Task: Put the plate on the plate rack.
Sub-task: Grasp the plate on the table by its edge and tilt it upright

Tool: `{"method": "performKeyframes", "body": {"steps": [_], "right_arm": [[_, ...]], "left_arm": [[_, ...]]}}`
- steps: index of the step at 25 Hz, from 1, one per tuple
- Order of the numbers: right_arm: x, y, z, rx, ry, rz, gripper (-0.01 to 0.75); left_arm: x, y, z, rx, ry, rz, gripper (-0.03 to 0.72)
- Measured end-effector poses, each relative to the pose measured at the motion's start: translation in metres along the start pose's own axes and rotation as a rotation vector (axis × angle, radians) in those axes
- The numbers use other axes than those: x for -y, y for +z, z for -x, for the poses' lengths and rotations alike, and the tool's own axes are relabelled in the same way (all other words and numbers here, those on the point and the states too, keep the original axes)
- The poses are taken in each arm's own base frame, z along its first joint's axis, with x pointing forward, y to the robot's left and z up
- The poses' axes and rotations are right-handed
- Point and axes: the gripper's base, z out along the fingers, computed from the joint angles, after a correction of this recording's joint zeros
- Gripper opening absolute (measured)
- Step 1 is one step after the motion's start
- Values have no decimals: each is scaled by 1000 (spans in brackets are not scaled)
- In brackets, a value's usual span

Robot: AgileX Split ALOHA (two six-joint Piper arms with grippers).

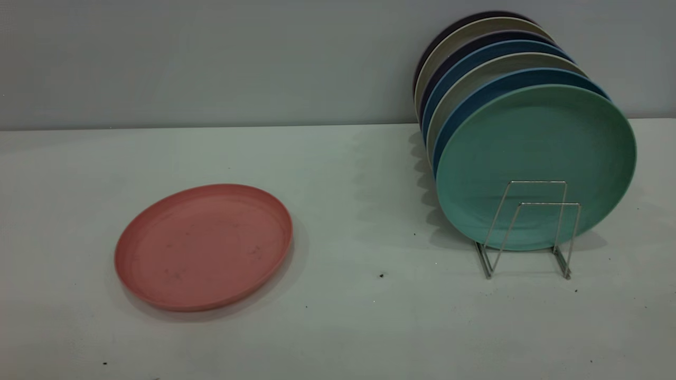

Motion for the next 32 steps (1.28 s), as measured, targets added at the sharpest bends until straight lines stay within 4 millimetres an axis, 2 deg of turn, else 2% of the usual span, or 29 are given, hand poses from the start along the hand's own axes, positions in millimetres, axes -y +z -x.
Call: {"method": "performKeyframes", "body": {"steps": [4, 10, 14, 17, 23, 27, 32], "right_arm": [[0, 12, 19, 15, 7, 41, 350], [-1, 48, 47, -25, 22, 148, 350], [-2, 74, 60, -55, 28, 212, 353], [-3, 92, 67, -69, 43, 259, 374], [-5, 122, 72, -119, 64, 332, 418], [-6, 132, 72, -139, 82, 359, 421], [-7, 132, 73, -137, 78, 368, 421]], "left_arm": [[0, 9, 18, -18, -25, 0, 445], [1, 53, 50, -156, -54, -23, 445], [3, 94, 67, -252, -95, -49, 445], [5, 131, 72, -349, -130, -63, 445], [11, 197, 85, -489, -151, -130, 445], [17, 237, 88, -548, -173, -198, 445], [18, 282, 83, -582, -223, -270, 445]]}}
